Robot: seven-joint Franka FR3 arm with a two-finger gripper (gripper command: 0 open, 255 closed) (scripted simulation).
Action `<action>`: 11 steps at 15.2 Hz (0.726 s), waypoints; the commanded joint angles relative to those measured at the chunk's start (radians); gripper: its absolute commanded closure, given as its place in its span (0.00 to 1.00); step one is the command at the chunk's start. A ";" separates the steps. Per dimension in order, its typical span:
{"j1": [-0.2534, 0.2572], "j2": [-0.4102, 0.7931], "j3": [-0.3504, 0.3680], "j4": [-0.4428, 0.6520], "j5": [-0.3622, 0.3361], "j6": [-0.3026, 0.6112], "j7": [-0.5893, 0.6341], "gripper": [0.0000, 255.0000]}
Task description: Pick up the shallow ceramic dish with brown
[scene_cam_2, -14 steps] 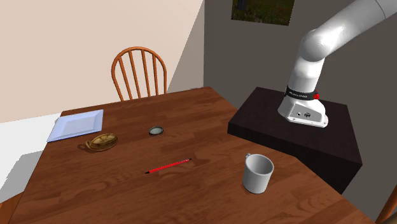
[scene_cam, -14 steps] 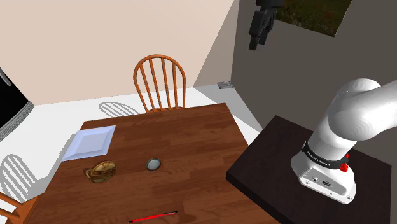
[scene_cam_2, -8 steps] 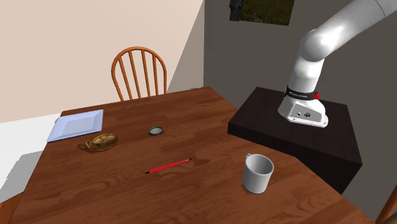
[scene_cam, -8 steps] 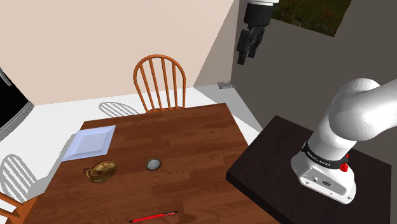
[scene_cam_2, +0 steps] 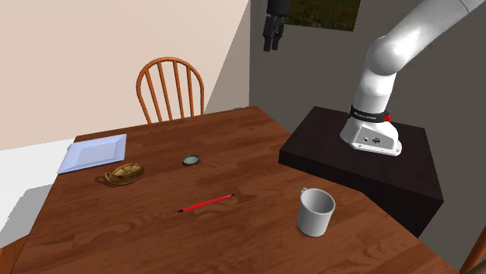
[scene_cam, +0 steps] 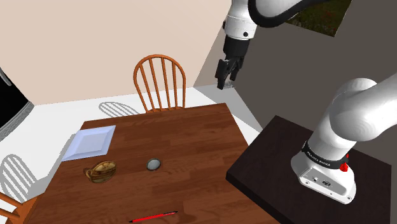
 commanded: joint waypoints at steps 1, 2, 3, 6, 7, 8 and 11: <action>0.007 0.047 0.035 -0.019 0.018 0.082 0.027 0.00; 0.010 0.074 0.051 -0.025 0.025 0.122 0.039 0.00; 0.012 0.102 0.068 -0.030 0.030 0.161 0.051 0.00; 0.014 0.197 0.119 -0.034 0.040 0.279 0.092 0.00; 0.013 0.232 0.137 -0.032 0.039 0.318 0.107 0.00; 0.011 0.268 0.154 -0.028 0.037 0.357 0.124 0.00; 0.000 0.385 0.207 -0.008 0.010 0.471 0.182 0.00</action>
